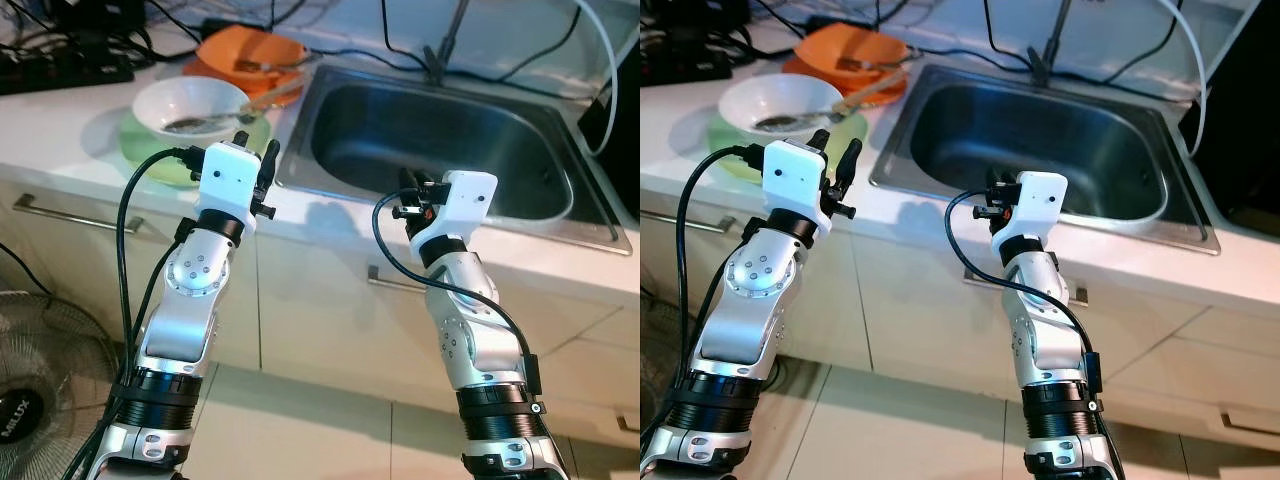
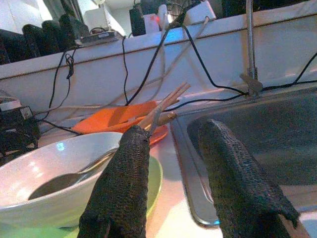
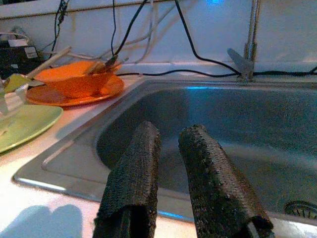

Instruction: Kitchen organization

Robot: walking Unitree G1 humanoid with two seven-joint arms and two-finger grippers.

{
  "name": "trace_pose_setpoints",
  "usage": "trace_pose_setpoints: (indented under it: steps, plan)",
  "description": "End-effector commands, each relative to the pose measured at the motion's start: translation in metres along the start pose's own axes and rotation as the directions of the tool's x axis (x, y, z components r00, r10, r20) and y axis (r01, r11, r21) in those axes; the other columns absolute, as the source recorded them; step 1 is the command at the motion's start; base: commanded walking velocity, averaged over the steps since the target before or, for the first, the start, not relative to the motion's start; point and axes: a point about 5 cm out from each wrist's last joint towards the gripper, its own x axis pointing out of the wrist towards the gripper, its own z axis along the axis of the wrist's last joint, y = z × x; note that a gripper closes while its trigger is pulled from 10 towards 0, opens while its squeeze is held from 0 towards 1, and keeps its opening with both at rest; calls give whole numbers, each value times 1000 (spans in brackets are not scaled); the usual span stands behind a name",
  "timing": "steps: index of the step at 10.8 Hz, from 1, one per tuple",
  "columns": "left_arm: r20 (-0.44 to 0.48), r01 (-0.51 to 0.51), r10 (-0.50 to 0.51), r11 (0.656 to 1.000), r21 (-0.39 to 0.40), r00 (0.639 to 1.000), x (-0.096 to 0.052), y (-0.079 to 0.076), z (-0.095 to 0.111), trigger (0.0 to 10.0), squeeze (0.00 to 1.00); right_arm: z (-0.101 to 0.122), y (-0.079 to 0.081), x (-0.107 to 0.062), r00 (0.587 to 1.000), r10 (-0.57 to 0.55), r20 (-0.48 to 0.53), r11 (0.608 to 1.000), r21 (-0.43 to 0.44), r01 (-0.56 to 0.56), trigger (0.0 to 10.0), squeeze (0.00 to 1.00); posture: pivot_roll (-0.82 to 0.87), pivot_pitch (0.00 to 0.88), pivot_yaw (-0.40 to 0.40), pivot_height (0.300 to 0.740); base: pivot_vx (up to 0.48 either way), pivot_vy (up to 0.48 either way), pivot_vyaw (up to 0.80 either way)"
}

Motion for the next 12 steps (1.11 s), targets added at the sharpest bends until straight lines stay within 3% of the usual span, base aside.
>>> trace_pose_setpoints:
  steps: [1,4,5,6,12]
  plan:
    - [6,20,-20,1000,4,1000,2,-3,2,10000,0,6,0,3,1000,-2,30,1000,12,2,10000,0,-72,46,-92,740,352,0,0]
    - [6,21,-21,1000,4,1000,2,-3,2,10000,0,7,1,3,999,-1,34,1000,18,1,10000,0,-69,46,-93,740,369,0,0]
    - [6,22,-22,1000,3,1000,2,-3,1,10000,0,8,1,3,999,-1,38,1000,24,0,10000,827,-69,46,-93,740,379,0,0]
    - [6,26,-26,1000,0,1000,1,-3,1,10000,1000,8,1,3,999,-2,43,999,41,1,10000,1000,-69,46,-93,740,337,0,0]
    - [10,47,-47,999,-9,999,1,-5,1,10000,1000,7,1,3,999,-8,43,999,47,6,10000,1000,-68,46,-89,740,355,0,0]
